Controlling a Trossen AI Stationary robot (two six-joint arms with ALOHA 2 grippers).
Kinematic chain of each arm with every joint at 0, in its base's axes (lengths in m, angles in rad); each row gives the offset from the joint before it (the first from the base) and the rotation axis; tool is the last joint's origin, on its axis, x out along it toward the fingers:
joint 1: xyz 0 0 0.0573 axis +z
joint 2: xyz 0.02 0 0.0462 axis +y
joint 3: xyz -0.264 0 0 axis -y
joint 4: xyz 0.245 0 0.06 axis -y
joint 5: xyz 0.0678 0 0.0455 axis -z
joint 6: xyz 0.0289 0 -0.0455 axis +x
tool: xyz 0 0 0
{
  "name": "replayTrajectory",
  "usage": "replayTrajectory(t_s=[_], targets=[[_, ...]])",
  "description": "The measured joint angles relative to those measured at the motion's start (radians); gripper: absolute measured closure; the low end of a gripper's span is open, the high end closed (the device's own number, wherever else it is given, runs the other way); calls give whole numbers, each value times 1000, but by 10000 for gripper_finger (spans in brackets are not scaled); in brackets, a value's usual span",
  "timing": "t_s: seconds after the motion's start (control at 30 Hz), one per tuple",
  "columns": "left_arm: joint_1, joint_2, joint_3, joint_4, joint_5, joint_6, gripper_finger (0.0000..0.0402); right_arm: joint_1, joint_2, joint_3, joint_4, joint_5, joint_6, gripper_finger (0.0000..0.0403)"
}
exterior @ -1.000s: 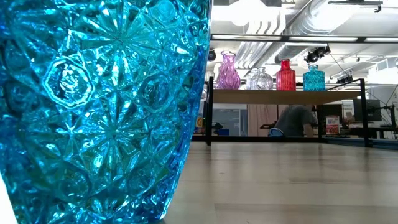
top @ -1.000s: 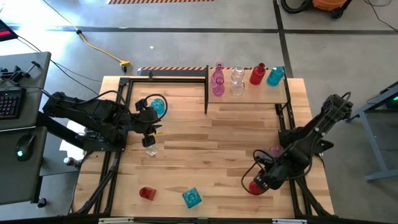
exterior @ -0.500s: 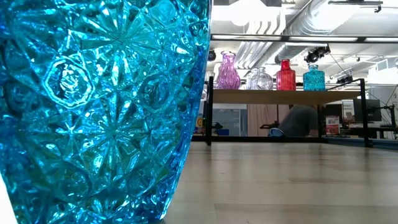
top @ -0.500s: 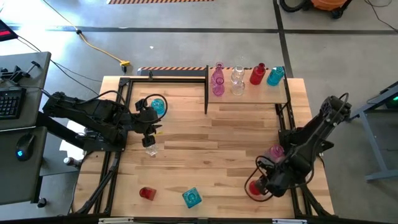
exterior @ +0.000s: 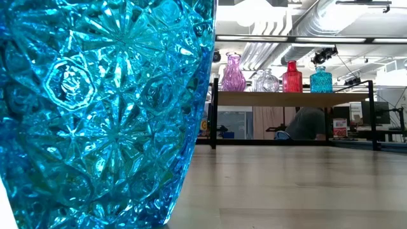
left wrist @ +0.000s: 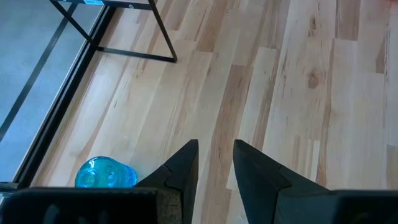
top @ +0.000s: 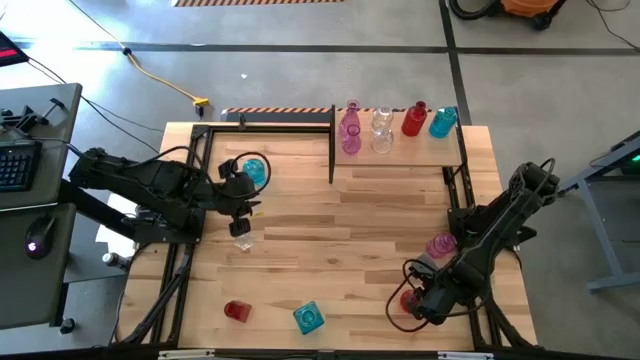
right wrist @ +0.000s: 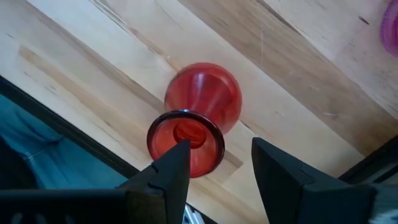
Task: Sort vases onto shelf
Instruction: Put the right red vase on the shelf aligned with the other red vase
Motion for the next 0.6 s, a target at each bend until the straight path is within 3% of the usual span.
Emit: replayTrajectory(t_s=[0.37,0.6], targets=[[0,37,0,0,1,0,312,0,19,0,2,12,-10,255],[0,50,0,0,3,0,312,0,19,0,10,13,-9,288]])
